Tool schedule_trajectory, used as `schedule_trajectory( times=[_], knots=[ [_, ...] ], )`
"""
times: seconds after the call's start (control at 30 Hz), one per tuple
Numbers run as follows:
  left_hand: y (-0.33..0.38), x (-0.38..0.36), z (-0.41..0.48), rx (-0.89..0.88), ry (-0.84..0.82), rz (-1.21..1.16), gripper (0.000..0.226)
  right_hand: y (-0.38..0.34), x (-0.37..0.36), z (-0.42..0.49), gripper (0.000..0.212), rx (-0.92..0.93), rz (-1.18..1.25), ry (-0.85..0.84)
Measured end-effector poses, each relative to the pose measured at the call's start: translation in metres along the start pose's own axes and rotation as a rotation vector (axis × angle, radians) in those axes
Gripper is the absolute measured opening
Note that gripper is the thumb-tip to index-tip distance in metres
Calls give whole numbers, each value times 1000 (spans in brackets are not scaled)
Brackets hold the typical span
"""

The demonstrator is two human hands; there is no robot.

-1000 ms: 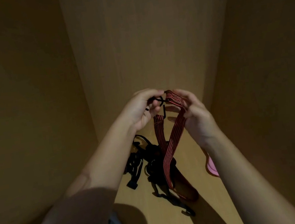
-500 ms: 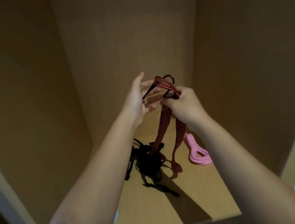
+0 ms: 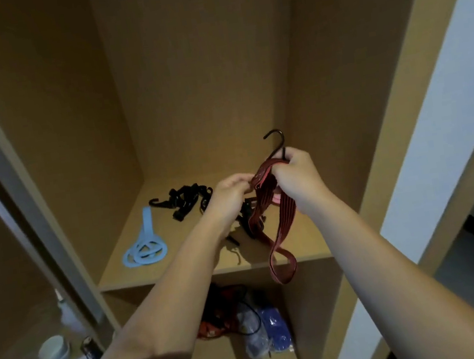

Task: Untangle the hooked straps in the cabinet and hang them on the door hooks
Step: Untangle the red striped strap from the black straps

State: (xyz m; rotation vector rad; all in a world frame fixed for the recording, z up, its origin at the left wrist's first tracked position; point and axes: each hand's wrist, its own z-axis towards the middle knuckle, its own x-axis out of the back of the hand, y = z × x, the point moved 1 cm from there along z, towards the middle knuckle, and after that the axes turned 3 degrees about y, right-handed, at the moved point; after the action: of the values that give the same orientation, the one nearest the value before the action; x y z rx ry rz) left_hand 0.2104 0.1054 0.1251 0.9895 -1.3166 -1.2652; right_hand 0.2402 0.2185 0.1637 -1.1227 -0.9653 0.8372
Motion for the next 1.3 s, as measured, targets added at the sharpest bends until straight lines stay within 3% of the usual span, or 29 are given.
schedule_trajectory(
  times=[0.2, 0.43, 0.6, 0.67, 0.73, 0.87, 1.03, 1.3],
  knots=[
    [-47, 4, -3, 137, 72, 135, 27, 42, 12, -2, 14, -100, 41, -6],
    [-84, -6, 20, 183, 52, 197, 26, 62, 11, 18, 32, -116, 9, 10],
    [-110, -10, 42, 216, 41, 285, 34, 85, 1, 39, 25, -168, -21, 9],
    [-125, -10, 51, 190, 18, 377, 27, 98, -5, 47, 14, -202, -50, 21],
    [-137, -10, 59, 141, -23, 533, 19, 112, -11, 56, 18, -249, -97, 1],
    [-150, -10, 73, -22, -53, 827, 7, 139, -27, 70, 23, -335, -329, -184],
    [-162, -17, 87, -170, -42, 962, 38, 169, -40, 76, 37, -425, -471, -256],
    [-170, -22, 91, -217, -182, 1039, 43, 184, -48, 84, 24, -439, -540, -258]
  ],
)
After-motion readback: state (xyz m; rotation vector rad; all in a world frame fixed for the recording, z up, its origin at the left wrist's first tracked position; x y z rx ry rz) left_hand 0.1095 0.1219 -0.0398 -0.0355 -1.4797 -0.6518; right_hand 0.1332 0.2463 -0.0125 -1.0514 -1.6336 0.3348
